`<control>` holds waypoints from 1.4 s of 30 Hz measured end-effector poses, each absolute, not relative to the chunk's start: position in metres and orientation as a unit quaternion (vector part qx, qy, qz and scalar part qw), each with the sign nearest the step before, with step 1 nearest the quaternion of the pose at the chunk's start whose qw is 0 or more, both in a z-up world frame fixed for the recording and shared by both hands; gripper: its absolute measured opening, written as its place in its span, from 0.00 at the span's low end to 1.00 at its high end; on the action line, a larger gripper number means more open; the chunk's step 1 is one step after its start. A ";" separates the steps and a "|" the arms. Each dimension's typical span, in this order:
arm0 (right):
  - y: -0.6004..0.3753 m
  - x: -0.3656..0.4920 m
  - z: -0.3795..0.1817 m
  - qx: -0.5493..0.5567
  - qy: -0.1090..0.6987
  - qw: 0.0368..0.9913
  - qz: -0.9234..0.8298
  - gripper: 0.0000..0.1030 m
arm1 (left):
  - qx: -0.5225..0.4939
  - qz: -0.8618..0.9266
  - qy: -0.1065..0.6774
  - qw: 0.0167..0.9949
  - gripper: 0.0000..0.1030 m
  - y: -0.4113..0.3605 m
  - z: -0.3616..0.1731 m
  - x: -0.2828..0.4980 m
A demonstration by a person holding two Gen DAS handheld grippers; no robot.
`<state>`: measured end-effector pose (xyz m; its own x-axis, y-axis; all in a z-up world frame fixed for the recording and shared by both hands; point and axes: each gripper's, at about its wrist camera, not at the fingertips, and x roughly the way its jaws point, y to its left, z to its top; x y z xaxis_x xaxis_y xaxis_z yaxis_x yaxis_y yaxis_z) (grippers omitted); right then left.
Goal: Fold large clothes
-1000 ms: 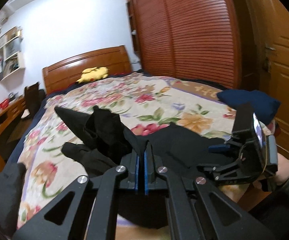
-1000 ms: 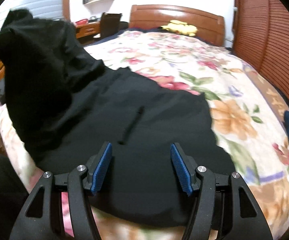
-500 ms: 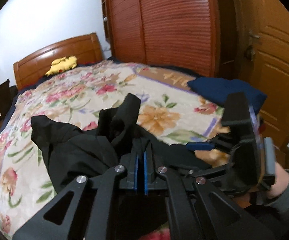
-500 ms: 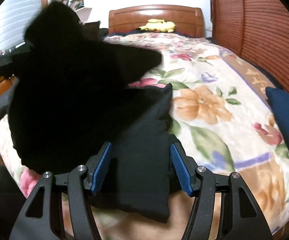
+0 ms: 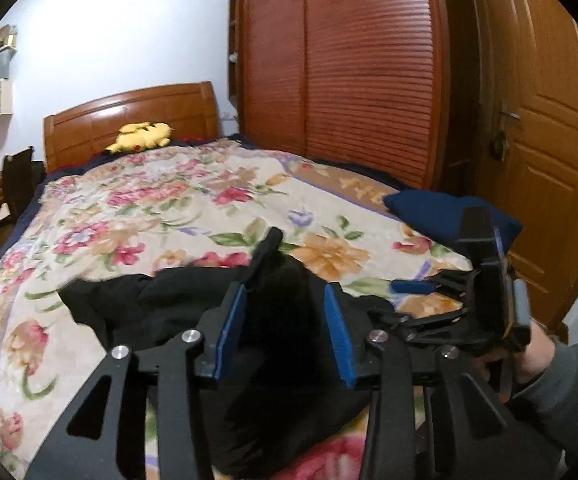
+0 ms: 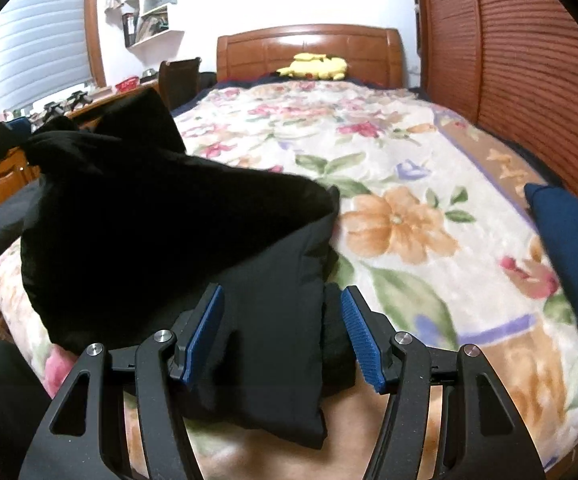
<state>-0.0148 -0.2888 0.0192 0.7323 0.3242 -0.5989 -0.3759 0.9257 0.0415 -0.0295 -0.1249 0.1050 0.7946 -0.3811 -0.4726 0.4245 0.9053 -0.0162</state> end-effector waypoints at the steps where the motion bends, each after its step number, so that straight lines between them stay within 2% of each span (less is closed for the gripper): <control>1: -0.288 -0.016 0.023 -0.045 0.308 0.932 0.186 0.60 | 0.042 -0.208 0.236 0.948 0.44 -0.115 0.105 -0.032; 3: -0.283 -0.019 0.033 -0.056 0.295 0.936 0.184 0.60 | 0.036 -0.196 0.228 0.953 0.51 -0.094 0.104 -0.036; 12: -0.233 -0.012 0.087 -0.077 0.257 0.939 0.216 0.60 | 0.014 -0.120 0.225 0.967 0.52 -0.001 0.066 -0.051; 20: -0.115 0.021 0.111 -0.139 0.260 0.912 0.287 0.60 | -0.023 -0.075 0.253 0.964 0.52 0.066 0.024 -0.056; 22: -0.084 0.026 0.114 -0.163 0.259 0.902 0.305 0.65 | -0.030 -0.068 0.259 0.963 0.52 0.078 0.016 -0.056; 24: -0.057 0.029 0.115 -0.183 0.264 0.891 0.322 0.70 | -0.039 -0.061 0.262 0.962 0.52 0.089 0.008 -0.055; 27: -0.020 0.037 0.111 -0.212 0.282 0.872 0.339 0.72 | -0.051 -0.058 0.265 0.961 0.52 0.101 -0.002 -0.053; 31: 0.019 0.049 0.095 -0.262 0.315 0.847 0.339 0.72 | -0.051 -0.057 0.263 0.962 0.52 0.109 -0.007 -0.054; 38: 0.030 0.060 0.069 -0.306 0.374 0.809 0.335 0.72 | -0.057 -0.070 0.261 0.961 0.52 0.111 -0.012 -0.051; 40: 0.027 0.059 0.064 -0.311 0.379 0.804 0.337 0.69 | -0.062 -0.073 0.259 0.961 0.52 0.111 -0.013 -0.050; 41: 0.026 0.058 0.062 -0.314 0.380 0.802 0.339 0.61 | -0.063 -0.075 0.259 0.961 0.52 0.110 -0.013 -0.049; 42: 0.026 0.057 0.061 -0.317 0.380 0.799 0.341 0.48 | -0.063 -0.075 0.259 0.961 0.52 0.110 -0.014 -0.048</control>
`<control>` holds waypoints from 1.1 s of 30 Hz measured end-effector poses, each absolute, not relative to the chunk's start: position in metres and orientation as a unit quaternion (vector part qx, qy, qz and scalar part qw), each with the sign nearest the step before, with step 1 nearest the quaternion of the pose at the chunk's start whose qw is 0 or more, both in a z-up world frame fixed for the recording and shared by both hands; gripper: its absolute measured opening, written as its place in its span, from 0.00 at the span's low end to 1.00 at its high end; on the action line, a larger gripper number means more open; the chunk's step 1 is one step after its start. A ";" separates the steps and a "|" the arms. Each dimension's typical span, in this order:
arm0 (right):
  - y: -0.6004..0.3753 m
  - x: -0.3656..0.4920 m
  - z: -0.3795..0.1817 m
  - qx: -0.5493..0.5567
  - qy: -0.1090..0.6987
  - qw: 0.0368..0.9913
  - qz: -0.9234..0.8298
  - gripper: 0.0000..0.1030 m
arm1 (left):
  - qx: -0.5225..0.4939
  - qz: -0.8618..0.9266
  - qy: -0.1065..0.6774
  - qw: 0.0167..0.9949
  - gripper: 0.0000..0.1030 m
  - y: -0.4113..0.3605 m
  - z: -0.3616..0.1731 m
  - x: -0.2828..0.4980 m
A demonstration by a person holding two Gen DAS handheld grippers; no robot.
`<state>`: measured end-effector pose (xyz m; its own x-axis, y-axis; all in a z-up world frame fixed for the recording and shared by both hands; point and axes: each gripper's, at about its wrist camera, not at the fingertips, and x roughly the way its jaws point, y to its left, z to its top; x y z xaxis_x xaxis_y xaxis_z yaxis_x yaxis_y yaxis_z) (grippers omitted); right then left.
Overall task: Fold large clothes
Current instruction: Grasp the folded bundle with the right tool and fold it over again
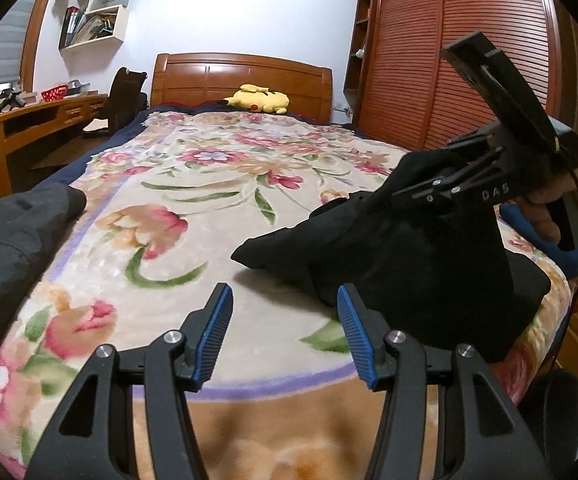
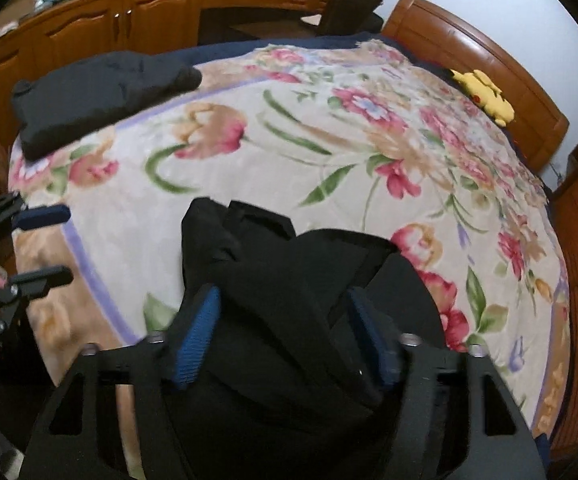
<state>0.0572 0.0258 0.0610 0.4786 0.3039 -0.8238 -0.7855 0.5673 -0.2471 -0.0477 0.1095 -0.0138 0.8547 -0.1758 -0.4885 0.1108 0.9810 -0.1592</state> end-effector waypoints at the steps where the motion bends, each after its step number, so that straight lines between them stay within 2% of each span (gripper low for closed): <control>1: 0.025 0.055 0.059 -0.322 0.380 0.796 0.344 0.38 | -0.061 -0.073 0.259 0.961 0.52 0.108 -0.013 -0.048; 2: 0.024 0.051 0.056 -0.333 0.379 0.790 0.348 0.18 | -0.059 -0.071 0.258 0.962 0.52 0.108 -0.014 -0.047; 6: 0.014 0.036 0.056 -0.357 0.352 0.792 0.348 0.06 | -0.063 -0.075 0.259 0.961 0.52 0.105 -0.014 -0.042; 12: -0.040 0.007 0.095 -0.317 0.285 0.846 0.322 0.04 | -0.056 -0.092 0.253 0.961 0.52 0.082 -0.010 -0.034; 18: -0.138 -0.003 0.104 -0.270 0.278 0.889 0.242 0.03 | -0.043 -0.120 0.253 0.959 0.52 0.046 -0.006 -0.025; 26: -0.246 -0.012 0.052 -0.187 0.335 0.911 0.152 0.03 | -0.026 -0.159 0.257 0.953 0.52 -0.006 -0.001 -0.014; 33: -0.267 -0.006 0.016 -0.153 0.369 0.906 0.136 0.04 | -0.013 -0.176 0.256 0.950 0.52 -0.035 0.007 -0.016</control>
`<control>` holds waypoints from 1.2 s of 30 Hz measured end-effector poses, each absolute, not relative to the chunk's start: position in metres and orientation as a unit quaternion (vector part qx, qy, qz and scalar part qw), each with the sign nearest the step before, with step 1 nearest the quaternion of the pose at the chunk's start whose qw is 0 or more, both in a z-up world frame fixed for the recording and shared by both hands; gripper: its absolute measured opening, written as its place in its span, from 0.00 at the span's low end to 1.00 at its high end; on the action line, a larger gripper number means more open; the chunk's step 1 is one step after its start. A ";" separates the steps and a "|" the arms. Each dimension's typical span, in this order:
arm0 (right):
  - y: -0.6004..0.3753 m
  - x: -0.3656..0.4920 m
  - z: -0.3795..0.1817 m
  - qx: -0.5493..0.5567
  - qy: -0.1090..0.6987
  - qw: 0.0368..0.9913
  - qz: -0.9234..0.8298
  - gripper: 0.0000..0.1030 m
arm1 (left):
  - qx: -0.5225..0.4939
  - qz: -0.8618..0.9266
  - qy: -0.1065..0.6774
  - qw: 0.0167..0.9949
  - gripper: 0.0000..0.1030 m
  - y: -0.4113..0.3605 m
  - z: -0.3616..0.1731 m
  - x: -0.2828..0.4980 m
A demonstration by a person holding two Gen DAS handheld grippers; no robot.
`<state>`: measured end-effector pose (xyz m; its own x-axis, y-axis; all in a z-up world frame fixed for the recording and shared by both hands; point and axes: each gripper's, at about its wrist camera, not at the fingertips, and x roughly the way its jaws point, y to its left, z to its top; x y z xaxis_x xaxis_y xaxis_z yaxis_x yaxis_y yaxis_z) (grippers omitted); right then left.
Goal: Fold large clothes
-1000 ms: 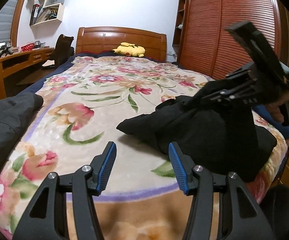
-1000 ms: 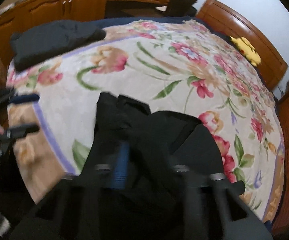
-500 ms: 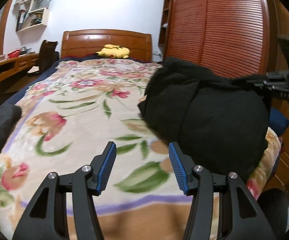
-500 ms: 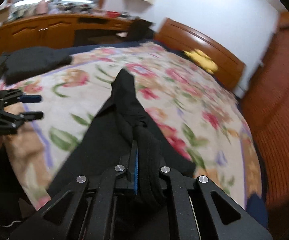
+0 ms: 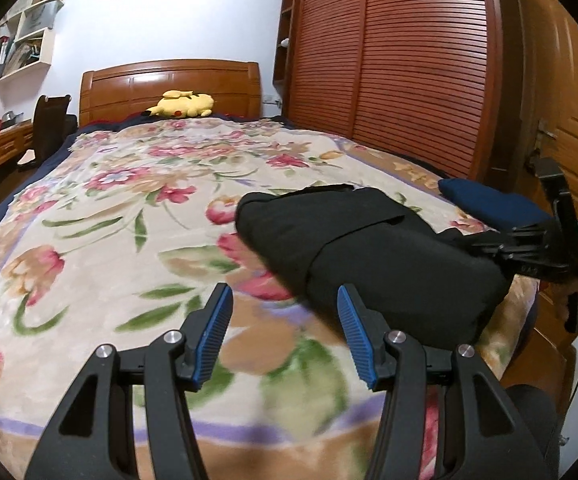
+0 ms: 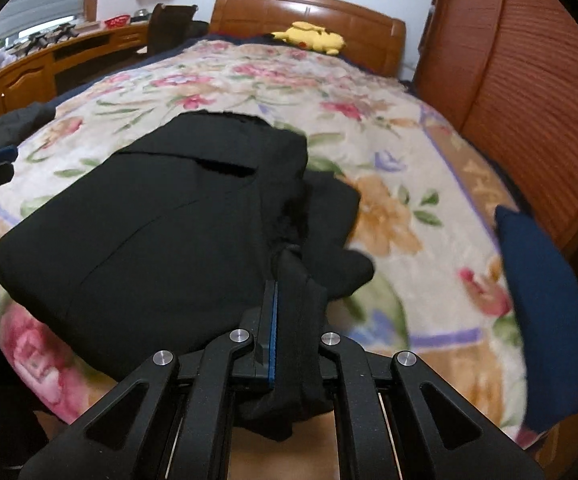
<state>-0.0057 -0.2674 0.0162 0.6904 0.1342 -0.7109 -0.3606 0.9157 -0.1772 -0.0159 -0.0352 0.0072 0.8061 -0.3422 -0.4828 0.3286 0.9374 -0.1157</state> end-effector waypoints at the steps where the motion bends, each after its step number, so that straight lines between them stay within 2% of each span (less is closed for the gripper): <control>1: -0.269 -0.006 0.015 -0.150 0.370 0.907 0.138 0.04 | -0.013 -0.177 0.255 0.950 0.52 -0.037 0.007 -0.017; 3: -0.270 -0.007 0.018 -0.142 0.369 0.908 0.138 0.05 | -0.012 -0.178 0.252 0.951 0.52 -0.041 0.007 -0.020; 5: -0.269 -0.008 0.022 -0.141 0.367 0.909 0.134 0.12 | -0.012 -0.178 0.251 0.951 0.52 -0.043 0.007 -0.021; 7: -0.268 -0.010 0.027 -0.146 0.363 0.911 0.128 0.23 | -0.008 -0.176 0.247 0.953 0.52 -0.045 0.007 -0.023; 9: -0.268 -0.013 0.034 -0.146 0.354 0.916 0.121 0.50 | -0.006 -0.167 0.239 0.957 0.52 -0.044 0.007 -0.025; 11: -0.267 -0.017 0.046 -0.139 0.334 0.925 0.119 0.59 | -0.006 -0.163 0.235 0.958 0.52 -0.041 0.006 -0.027; 16: -0.252 -0.027 0.069 -0.137 0.290 0.937 0.135 0.61 | -0.011 -0.158 0.238 0.958 0.52 -0.033 0.002 -0.027; 21: -0.214 -0.028 0.068 -0.142 0.282 0.932 0.178 0.61 | -0.015 -0.153 0.243 0.958 0.52 -0.024 -0.004 -0.025; 27: -0.171 -0.029 0.043 -0.145 0.295 0.919 0.216 0.61 | -0.014 -0.148 0.248 0.957 0.52 -0.020 -0.008 -0.024; 36: -0.170 -0.024 -0.009 -0.137 0.312 0.916 0.213 0.62 | -0.015 -0.146 0.252 0.956 0.52 -0.015 -0.011 -0.023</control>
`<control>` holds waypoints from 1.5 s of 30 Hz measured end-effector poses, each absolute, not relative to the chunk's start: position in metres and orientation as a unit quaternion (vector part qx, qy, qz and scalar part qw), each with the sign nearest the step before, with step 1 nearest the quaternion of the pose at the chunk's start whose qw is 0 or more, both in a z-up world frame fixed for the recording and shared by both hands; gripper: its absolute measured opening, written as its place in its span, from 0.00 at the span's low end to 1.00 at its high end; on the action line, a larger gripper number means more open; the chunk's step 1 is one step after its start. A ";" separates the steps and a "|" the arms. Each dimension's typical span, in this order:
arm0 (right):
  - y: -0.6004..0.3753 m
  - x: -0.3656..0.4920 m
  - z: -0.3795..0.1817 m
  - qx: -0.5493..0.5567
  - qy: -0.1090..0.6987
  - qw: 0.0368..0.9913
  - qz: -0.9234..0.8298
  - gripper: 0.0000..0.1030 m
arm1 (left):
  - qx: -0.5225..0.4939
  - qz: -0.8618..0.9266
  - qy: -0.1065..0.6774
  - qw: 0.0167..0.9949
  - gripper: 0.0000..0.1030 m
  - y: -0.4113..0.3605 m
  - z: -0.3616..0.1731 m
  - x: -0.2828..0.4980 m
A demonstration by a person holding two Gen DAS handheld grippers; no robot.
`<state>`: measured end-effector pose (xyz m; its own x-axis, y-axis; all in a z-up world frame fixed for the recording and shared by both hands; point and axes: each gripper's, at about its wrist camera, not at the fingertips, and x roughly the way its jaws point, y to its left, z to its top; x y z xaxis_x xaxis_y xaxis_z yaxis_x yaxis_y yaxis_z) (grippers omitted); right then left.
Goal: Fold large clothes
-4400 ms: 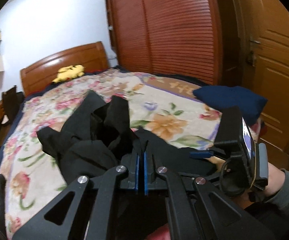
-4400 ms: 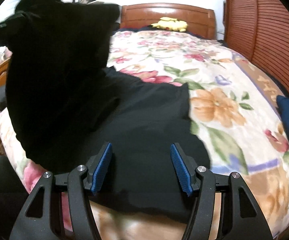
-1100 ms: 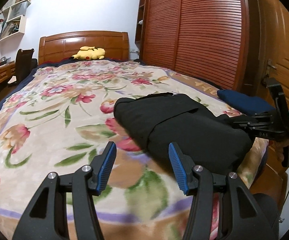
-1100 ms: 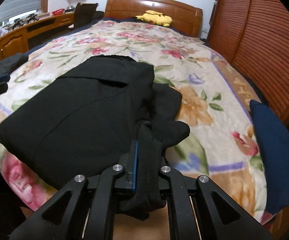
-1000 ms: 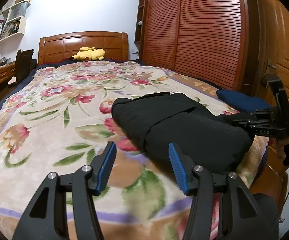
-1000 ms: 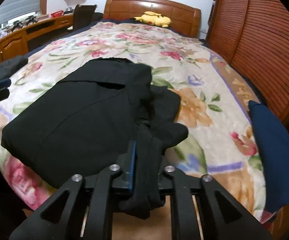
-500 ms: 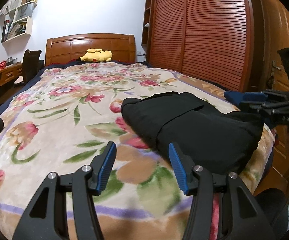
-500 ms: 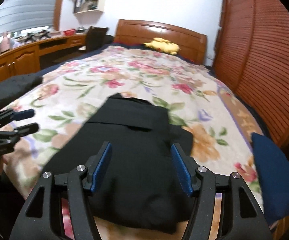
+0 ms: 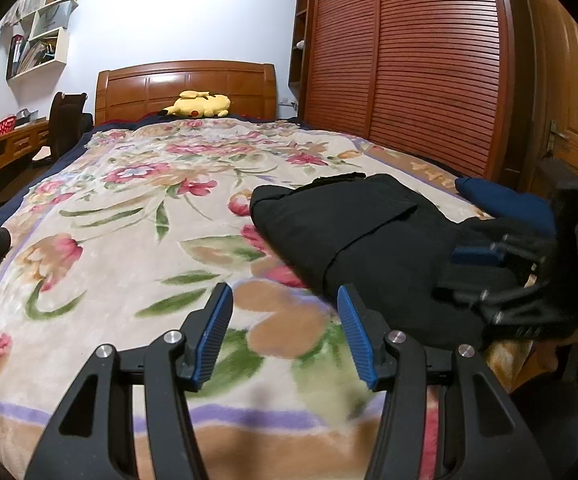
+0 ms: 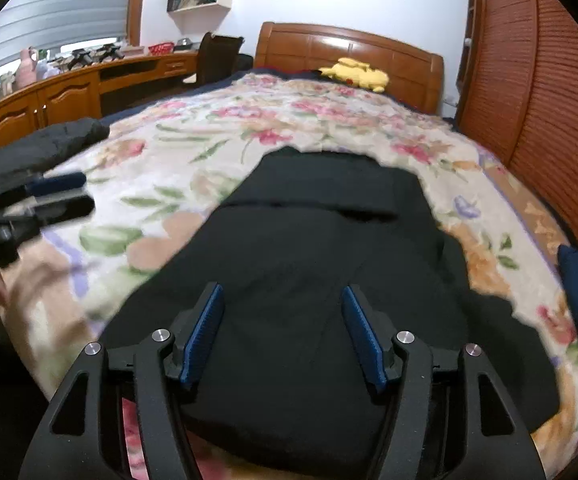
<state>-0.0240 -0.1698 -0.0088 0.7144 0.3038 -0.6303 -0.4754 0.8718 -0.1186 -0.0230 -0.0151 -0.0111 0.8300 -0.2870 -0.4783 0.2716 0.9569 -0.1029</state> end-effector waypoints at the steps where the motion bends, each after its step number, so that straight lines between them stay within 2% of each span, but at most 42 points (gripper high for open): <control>1: -0.170 -0.022 -0.016 -0.129 0.320 0.913 0.217 0.62 | -0.016 -0.146 0.253 0.956 0.52 -0.015 -0.011 -0.023; 10: -0.170 -0.024 -0.022 -0.131 0.321 0.916 0.203 0.61 | -0.015 -0.143 0.258 0.955 0.52 -0.016 -0.015 -0.021; 22: -0.230 -0.061 0.018 -0.124 0.296 0.933 0.161 0.64 | -0.012 -0.149 0.256 0.955 0.52 -0.020 -0.017 -0.021; 28: -0.254 -0.044 -0.007 -0.117 0.334 0.924 0.147 0.61 | -0.009 -0.151 0.257 0.954 0.52 -0.025 -0.019 -0.019; 45: -0.289 -0.080 0.016 -0.104 0.292 0.944 0.116 0.63 | 0.006 -0.148 0.283 0.948 0.52 -0.029 -0.010 0.013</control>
<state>-0.0803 -0.2890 0.0162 0.8024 0.1577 -0.5756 -0.2788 0.9518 -0.1279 0.0134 -0.0291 -0.0101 0.7961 -0.2780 -0.5376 0.2845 0.9559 -0.0731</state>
